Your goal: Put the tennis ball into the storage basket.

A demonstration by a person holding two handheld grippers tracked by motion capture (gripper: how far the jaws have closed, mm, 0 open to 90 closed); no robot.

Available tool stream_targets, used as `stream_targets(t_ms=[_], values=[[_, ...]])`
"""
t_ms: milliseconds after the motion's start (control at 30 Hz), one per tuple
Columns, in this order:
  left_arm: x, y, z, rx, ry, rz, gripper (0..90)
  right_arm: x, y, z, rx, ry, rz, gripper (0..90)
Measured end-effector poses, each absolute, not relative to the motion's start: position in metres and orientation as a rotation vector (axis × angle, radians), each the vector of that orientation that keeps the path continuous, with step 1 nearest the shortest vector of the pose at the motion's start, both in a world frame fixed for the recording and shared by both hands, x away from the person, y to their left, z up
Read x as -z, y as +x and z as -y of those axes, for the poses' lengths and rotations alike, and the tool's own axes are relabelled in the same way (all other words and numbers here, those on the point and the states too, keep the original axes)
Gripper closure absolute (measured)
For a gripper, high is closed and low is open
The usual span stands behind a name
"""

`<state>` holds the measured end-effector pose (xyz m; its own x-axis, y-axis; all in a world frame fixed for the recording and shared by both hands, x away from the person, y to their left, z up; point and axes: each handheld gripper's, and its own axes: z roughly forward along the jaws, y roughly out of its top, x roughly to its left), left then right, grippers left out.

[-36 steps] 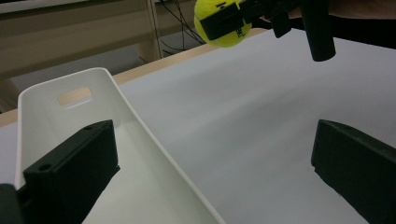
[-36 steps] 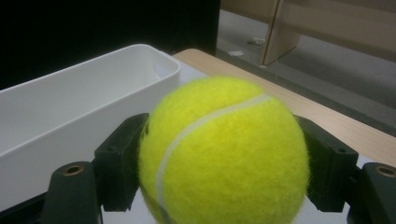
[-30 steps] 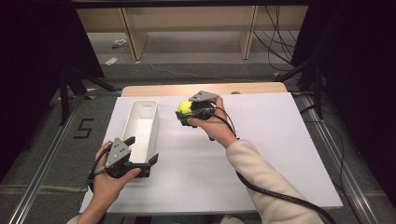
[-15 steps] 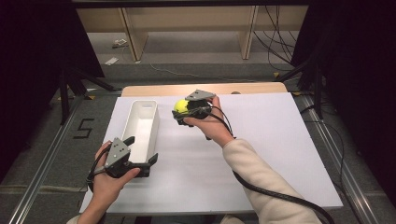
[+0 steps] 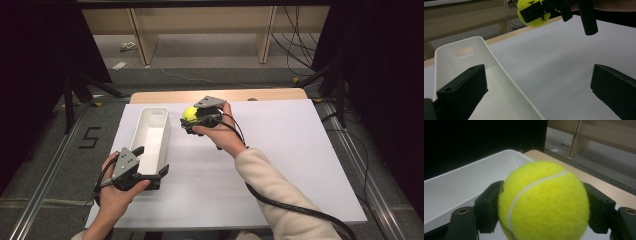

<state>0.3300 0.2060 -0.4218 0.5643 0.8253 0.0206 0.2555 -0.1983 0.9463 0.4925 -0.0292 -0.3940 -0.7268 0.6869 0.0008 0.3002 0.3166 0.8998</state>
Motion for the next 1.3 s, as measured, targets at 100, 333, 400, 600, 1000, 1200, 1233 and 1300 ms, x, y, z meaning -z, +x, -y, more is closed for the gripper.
stream_targets(t_ms=[100,333,400,600,1000,1200,1233,1300], values=[[0.422,0.330,-0.206,-0.672,1.736,-0.902,0.0,0.394,0.492,0.029,-1.381,0.879,-2.205,26.7],[0.422,0.330,-0.207,-0.670,1.739,-0.900,0.0,0.394,0.492,0.025,-1.382,0.880,-2.207,26.7],[0.422,0.330,-0.207,-0.670,1.740,-0.900,0.0,0.394,0.492,0.024,-1.387,0.883,-2.203,26.7],[0.422,0.328,-0.205,-0.645,1.730,-0.921,0.0,0.391,0.491,0.019,-1.384,0.859,-2.215,26.7],[0.422,0.330,-0.207,-0.668,1.743,-0.906,0.0,0.392,0.492,0.011,-1.387,0.853,-2.222,26.7],[0.422,0.330,-0.207,-0.671,1.745,-0.903,0.1,0.391,0.492,0.008,-1.390,0.854,-2.220,26.7],[0.422,0.330,-0.207,-0.671,1.744,-0.903,0.1,0.391,0.492,0.008,-1.390,0.853,-2.220,26.7],[0.421,0.330,-0.207,-0.672,1.743,-0.899,0.1,0.390,0.492,0.007,-1.388,0.853,-2.225,26.7]])
